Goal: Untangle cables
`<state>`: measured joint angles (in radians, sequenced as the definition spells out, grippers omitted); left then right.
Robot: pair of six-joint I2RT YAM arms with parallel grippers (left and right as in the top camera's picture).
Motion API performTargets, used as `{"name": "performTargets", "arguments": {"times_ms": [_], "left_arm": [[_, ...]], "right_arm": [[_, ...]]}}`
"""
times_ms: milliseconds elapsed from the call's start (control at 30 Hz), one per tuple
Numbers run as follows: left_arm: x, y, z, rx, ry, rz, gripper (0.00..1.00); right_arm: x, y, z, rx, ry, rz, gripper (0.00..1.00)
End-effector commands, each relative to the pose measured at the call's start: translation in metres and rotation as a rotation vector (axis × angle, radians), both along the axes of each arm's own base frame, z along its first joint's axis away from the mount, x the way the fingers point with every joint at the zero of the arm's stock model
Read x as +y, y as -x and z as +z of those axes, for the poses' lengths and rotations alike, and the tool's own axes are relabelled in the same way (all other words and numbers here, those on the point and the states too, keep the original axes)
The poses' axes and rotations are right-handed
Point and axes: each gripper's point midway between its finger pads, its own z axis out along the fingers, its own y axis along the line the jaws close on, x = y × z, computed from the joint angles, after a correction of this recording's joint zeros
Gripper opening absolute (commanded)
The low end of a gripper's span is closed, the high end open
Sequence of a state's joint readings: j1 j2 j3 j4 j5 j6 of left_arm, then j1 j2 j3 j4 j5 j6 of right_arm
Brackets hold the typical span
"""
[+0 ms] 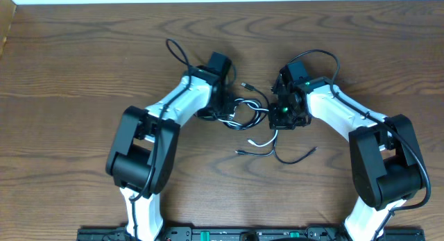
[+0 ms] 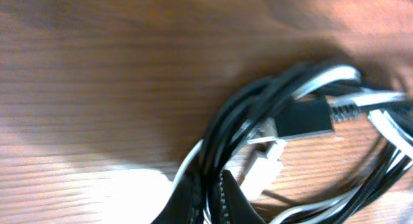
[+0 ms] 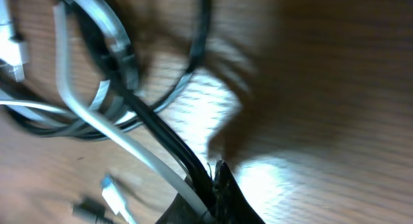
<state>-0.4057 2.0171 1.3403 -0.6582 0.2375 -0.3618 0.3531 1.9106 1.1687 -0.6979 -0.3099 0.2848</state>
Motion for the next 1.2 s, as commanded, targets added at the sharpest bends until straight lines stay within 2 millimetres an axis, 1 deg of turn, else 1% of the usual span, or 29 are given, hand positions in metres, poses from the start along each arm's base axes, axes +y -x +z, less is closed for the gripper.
{"name": "performTargets", "arguments": {"times_ms": [0, 67, 133, 167, 267, 333, 433, 533, 567, 600, 667, 733, 833, 867, 900, 933, 967, 1033, 1167], "left_arm": [[0.030, -0.017, 0.033, -0.111, -0.040, 0.022, 0.07], [0.032, -0.025, 0.057, -0.185, -0.021, -0.001, 0.08], [0.030, -0.029, 0.079, -0.259, -0.006, -0.050, 0.07], [0.030, -0.032, 0.093, -0.305, -0.001, -0.083, 0.07], [0.028, -0.035, 0.123, -0.408, 0.007, -0.149, 0.07], [0.027, -0.036, 0.145, -0.479, 0.009, -0.195, 0.07], [0.027, -0.035, 0.170, -0.566, 0.004, -0.256, 0.08], [0.022, -0.032, 0.188, -0.630, 0.020, -0.348, 0.07], [0.018, -0.028, 0.194, -0.657, 0.031, -0.408, 0.07], [0.017, -0.027, 0.197, -0.669, 0.032, -0.427, 0.08], [0.017, -0.027, 0.201, -0.682, 0.030, -0.435, 0.08], [0.018, -0.027, 0.202, -0.684, 0.030, -0.433, 0.07], [0.018, -0.027, 0.202, -0.683, 0.029, -0.436, 0.08], [0.018, -0.027, 0.202, -0.684, 0.030, -0.436, 0.08], [0.018, -0.027, 0.202, -0.683, 0.030, -0.436, 0.07], [0.018, -0.027, 0.202, -0.683, 0.031, -0.436, 0.07], [0.017, -0.026, 0.202, -0.682, 0.037, -0.438, 0.07], [0.012, -0.024, 0.203, -0.678, 0.069, -0.447, 0.07], [0.009, -0.021, 0.202, -0.666, 0.094, -0.436, 0.07]], "right_arm": [[-0.023, -0.014, 0.000, -0.070, 0.145, -0.008, 0.01], [-0.021, -0.015, 0.001, -0.075, 0.136, -0.008, 0.01], [-0.014, -0.015, 0.003, -0.074, 0.097, -0.002, 0.01], [-0.006, -0.015, 0.006, -0.072, 0.047, 0.020, 0.01], [0.017, -0.015, 0.019, -0.076, -0.080, 0.092, 0.01], [0.029, -0.015, 0.031, -0.082, -0.148, 0.141, 0.01], [0.042, -0.017, 0.046, -0.100, -0.227, 0.207, 0.01], [0.050, -0.021, 0.058, -0.123, -0.267, 0.238, 0.01], [0.048, -0.025, 0.059, -0.135, -0.256, 0.236, 0.01], [0.045, -0.028, 0.059, -0.146, -0.232, 0.230, 0.01], [0.029, -0.037, 0.052, -0.172, -0.138, 0.207, 0.01], [0.007, -0.045, 0.044, -0.187, -0.012, 0.166, 0.01], [-0.036, -0.057, 0.035, -0.216, 0.226, 0.072, 0.01], [-0.065, -0.065, 0.036, -0.245, 0.378, 0.014, 0.01], [-0.077, -0.068, 0.038, -0.261, 0.438, -0.006, 0.01], [-0.082, -0.070, 0.038, -0.269, 0.463, -0.013, 0.01], [-0.083, -0.071, 0.039, -0.273, 0.468, -0.017, 0.01], [-0.076, -0.071, 0.038, -0.269, 0.424, -0.013, 0.01], [-0.045, -0.068, 0.037, -0.245, 0.247, 0.016, 0.01]]}}
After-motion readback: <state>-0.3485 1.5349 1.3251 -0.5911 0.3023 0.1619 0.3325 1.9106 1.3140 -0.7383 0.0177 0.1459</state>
